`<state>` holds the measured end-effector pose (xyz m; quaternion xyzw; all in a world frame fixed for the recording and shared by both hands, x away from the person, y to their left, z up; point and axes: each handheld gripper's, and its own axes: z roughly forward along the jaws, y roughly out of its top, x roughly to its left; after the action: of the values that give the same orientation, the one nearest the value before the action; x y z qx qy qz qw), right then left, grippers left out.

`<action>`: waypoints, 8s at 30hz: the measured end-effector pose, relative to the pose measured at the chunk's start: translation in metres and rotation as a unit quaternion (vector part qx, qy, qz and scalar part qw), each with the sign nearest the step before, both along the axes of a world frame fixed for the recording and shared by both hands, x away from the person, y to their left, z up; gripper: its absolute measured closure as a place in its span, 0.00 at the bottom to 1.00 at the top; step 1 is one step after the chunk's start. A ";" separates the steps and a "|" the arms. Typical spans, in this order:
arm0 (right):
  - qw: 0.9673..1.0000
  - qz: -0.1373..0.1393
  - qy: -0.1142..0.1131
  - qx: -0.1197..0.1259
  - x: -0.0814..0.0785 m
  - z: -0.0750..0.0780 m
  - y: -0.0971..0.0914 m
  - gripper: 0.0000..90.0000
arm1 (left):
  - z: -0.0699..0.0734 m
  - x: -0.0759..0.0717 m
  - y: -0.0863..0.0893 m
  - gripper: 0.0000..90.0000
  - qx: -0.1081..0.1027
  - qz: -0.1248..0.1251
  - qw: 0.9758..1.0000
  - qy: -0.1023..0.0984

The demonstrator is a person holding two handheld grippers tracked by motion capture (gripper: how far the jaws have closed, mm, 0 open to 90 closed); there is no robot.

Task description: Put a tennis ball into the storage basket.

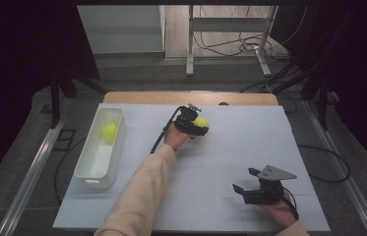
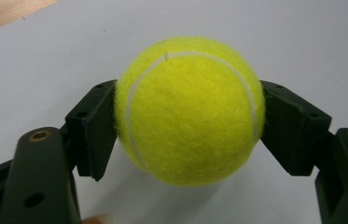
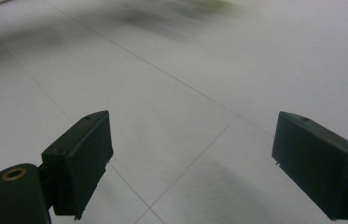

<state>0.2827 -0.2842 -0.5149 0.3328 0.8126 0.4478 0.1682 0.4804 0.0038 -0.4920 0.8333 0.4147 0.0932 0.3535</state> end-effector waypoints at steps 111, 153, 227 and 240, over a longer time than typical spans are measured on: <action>1.000 -0.005 -0.004 -0.009 -0.001 0.000 0.001 0.14 | 0.053 -0.084 0.060 0.29 -0.057 -0.022 0.996 -0.071; 1.000 -0.006 -0.008 -0.006 -0.002 0.001 0.001 0.14 | 0.061 -0.108 0.094 0.29 -0.067 -0.010 0.995 -0.079; 1.000 -0.013 -0.009 -0.005 -0.002 0.002 0.001 0.14 | 0.083 -0.135 0.146 0.29 -0.073 0.031 0.992 -0.102; 1.000 -0.013 -0.010 -0.005 -0.002 0.002 0.001 0.14 | 0.084 -0.138 0.153 0.29 -0.075 0.041 0.991 -0.104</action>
<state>0.2805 -0.2837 -0.5133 0.3379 0.8090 0.4445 0.1835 0.3428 0.1573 -0.4077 0.7728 0.4152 0.1625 0.4517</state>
